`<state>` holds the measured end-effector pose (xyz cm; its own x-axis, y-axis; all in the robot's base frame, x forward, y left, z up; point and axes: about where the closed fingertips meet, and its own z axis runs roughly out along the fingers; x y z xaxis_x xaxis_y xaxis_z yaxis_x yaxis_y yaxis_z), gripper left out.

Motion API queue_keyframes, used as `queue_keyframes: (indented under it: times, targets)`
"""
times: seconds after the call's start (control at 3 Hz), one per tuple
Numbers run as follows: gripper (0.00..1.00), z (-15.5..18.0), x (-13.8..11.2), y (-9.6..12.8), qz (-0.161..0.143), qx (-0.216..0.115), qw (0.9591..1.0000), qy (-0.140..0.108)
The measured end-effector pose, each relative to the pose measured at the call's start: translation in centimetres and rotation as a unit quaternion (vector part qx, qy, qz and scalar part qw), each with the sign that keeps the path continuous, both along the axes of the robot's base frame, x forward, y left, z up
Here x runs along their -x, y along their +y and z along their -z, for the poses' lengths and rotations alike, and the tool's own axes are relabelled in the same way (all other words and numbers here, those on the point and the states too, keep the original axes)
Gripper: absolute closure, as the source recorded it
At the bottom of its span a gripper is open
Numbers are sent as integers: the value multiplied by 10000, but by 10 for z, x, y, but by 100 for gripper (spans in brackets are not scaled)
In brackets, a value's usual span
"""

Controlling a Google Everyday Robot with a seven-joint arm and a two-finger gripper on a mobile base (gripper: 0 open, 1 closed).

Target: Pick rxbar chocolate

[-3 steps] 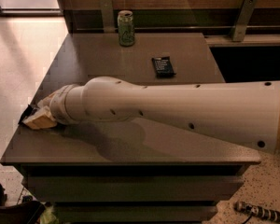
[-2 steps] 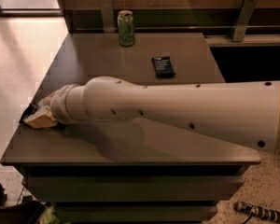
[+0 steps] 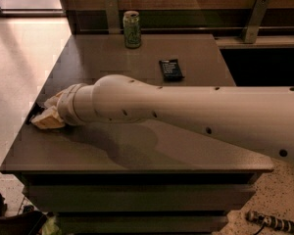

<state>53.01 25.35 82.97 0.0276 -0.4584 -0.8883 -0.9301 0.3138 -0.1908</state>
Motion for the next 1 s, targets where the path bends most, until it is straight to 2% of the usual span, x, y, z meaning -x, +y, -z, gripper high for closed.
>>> queue_keyframes:
  times: [0.33,1.0]
  targets:
    - [100,-40,0,-14,-115,-42,9993,-348]
    - [100,-126,-3,-60,-346,-361,9938,-995]
